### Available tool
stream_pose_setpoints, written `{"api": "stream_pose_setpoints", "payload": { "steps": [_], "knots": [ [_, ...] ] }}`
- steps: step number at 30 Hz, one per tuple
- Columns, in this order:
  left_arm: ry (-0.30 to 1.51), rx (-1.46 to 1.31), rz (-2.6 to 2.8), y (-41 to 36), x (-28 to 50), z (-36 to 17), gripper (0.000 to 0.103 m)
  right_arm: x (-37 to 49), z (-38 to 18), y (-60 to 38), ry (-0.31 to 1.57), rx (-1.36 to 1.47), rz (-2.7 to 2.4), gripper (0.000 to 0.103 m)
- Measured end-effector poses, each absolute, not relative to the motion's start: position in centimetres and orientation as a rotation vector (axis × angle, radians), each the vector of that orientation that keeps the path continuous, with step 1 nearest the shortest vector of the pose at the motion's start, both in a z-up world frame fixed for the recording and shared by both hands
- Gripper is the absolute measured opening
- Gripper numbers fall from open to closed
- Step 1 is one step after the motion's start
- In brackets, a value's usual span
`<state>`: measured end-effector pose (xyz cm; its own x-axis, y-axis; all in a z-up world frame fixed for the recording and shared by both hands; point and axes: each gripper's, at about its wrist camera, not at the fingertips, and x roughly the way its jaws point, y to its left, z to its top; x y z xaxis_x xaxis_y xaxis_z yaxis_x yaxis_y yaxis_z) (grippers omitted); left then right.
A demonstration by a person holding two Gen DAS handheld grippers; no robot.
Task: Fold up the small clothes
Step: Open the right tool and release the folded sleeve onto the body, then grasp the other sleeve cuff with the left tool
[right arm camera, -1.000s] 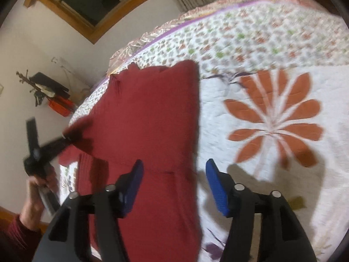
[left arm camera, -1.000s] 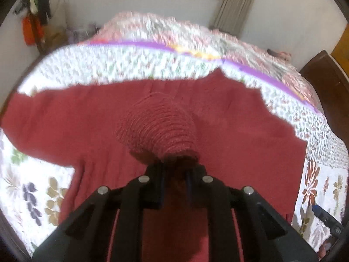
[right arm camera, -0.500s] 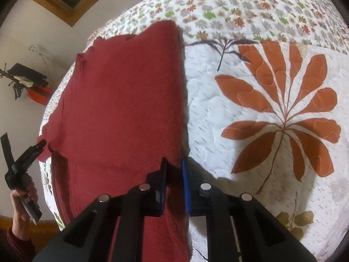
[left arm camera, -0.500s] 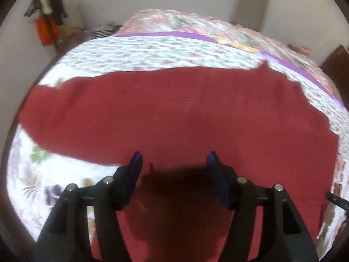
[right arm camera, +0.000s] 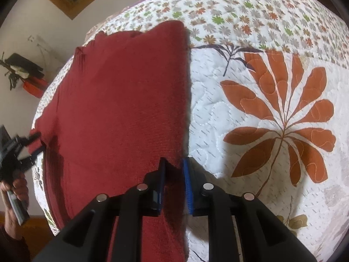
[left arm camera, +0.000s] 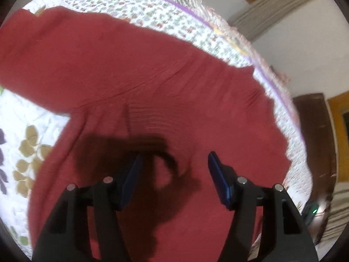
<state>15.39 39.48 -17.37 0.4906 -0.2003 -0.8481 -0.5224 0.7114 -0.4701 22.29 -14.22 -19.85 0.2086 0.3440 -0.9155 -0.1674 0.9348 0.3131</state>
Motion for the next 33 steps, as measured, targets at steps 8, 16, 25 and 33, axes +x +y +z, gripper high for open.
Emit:
{"api": "stream_pose_setpoints", "payload": {
  "steps": [8,16,25,33],
  "knots": [
    [1.128,-0.912,0.22,40.5,18.0,-20.2,0.007,22.4,-19.9,-13.9,1.31,0.152,0.349,0.017],
    [0.947,-0.449,0.21,37.3,17.2,-14.9,0.041,22.2,-19.9,-13.8,1.305,0.13,0.338,0.021],
    [1.028,-0.573,0.363,41.8,13.8,-16.8,0.054,22.2,-16.3,-11.7,1.234,0.103,0.312,0.025],
    [1.196,-0.419,0.293,39.8,18.4,-19.8,0.057,23.6,-18.8,-6.5,1.329,0.06,0.349,0.025]
  ]
}}
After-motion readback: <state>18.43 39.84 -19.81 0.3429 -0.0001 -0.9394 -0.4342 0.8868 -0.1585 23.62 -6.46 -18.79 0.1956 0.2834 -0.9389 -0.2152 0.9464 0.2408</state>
